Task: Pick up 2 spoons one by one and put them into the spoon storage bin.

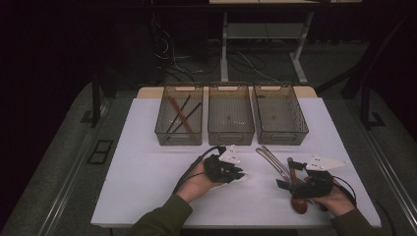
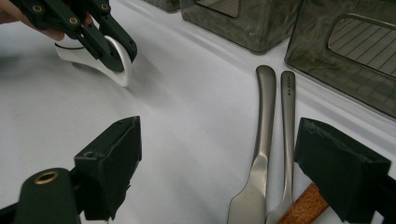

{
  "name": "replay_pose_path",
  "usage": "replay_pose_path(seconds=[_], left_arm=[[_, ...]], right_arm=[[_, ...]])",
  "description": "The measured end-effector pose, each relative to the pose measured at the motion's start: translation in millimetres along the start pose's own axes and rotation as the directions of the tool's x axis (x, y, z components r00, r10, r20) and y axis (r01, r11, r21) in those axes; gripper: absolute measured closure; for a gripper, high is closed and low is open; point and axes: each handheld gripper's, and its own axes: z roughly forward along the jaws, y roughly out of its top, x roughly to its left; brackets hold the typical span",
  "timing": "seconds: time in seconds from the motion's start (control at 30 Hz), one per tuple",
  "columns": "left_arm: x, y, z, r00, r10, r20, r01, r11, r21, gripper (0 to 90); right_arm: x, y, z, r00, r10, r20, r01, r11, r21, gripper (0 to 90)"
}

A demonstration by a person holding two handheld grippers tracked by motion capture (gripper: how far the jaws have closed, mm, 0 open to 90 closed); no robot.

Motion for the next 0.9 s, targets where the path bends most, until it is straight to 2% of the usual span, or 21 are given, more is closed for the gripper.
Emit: replay_pose_path(seconds=[0.3, 0.6, 0.9], left_arm=[[6.1, 2.7, -9.1, 0.9998, -0.015, -0.010, 0.014, 0.9998, -0.012, 80.7], [19.9, 12.5, -24.0, 0.9985, -0.015, -0.052, 0.012, 0.9988, -0.048, 80.7], [38.9, 33.1, -37.7, 0.9967, 0.001, -0.081, -0.007, 0.9970, -0.077, 80.7]], right_arm=[[0.0, 0.1, -0.2, 1.0000, 0.002, 0.000, -0.002, 1.0000, 0.000, 14.8], [-0.3, 0.1, -0.9, 1.0000, 0.001, 0.005, -0.001, 1.0000, -0.002, 14.8], [-0.8, 0.2, -1.0, 0.9999, 0.004, 0.010, -0.004, 1.0000, -0.005, 14.8]])
